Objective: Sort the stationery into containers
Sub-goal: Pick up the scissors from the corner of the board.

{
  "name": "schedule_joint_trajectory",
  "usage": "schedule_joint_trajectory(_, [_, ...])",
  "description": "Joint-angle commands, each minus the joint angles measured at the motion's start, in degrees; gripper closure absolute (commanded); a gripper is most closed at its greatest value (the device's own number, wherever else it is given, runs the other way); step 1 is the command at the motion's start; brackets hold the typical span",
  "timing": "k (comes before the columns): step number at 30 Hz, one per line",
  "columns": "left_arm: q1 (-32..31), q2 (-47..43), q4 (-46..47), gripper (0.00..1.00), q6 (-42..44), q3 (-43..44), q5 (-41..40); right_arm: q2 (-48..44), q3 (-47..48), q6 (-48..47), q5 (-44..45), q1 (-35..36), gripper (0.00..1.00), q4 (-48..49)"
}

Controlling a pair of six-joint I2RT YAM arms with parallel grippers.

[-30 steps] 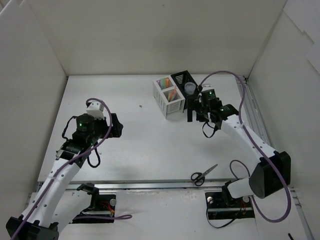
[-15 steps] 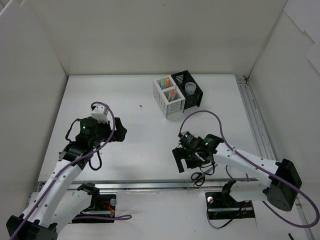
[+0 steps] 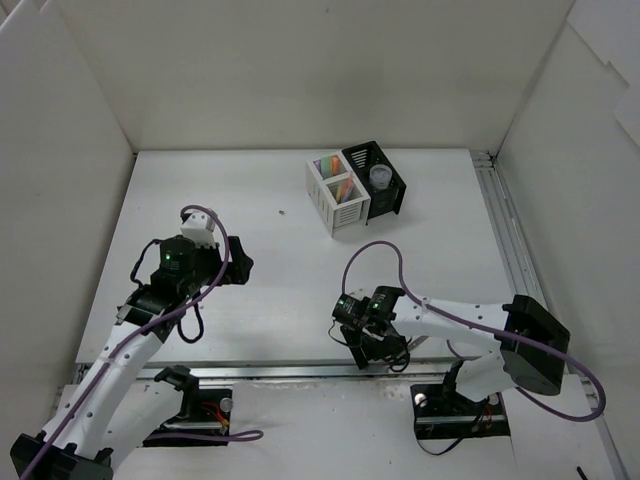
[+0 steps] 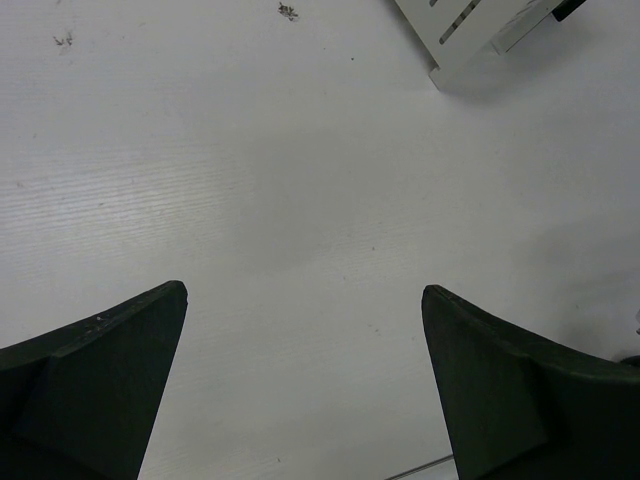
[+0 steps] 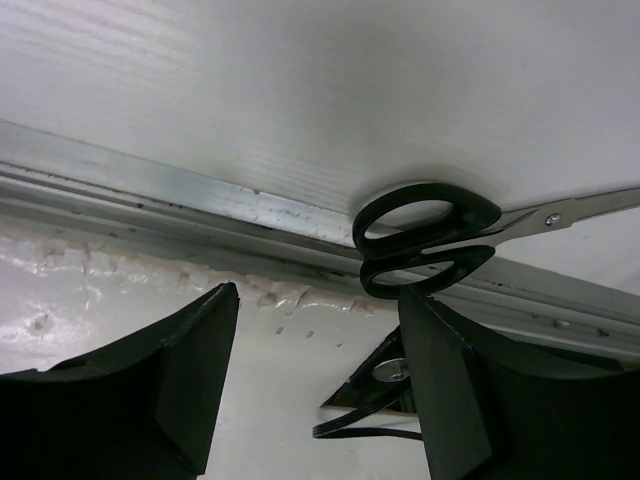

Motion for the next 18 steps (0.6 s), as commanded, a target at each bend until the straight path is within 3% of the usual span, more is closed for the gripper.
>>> schedule_joint_trajectory(1, [-0.8,-0.5,1.7,0.0,-0.5,1.9,-1.1,2.1,0.2,0.8,5.5,0.4,0.38,-1.2])
schedule_joint_trajectory(5, [-0.8,-0.8,1.3,0.01,-0.4,2.1,-1.8,6.7,0.6,-1.4,6.4,0.3,0.4,0.7])
schedule_joint_trajectory(6, [-1.3,-0.8,1.2,0.01,-0.5,2.0,-1.9,7.3,0.7,-1.5,6.8,0.5,0.46,1.3])
schedule_joint_trajectory(11, [-1.3,-0.8,0.3,0.01,-0.4,2.6,-3.3,10.9,1.0,-1.9,7.0,0.2,0.58,2.6])
schedule_joint_trajectory(17, [-1.3,0.1,0.5,0.01,-0.5,3.0,-4.3,10.2,0.8,-0.1,9.0,0.3,0.84,3.0])
schedule_joint_trajectory(18, [-1.3,0.3,0.5,0.01,-0.5,2.9,-4.5,10.2,0.8,-0.1,10.0,0.3,0.98,3.0])
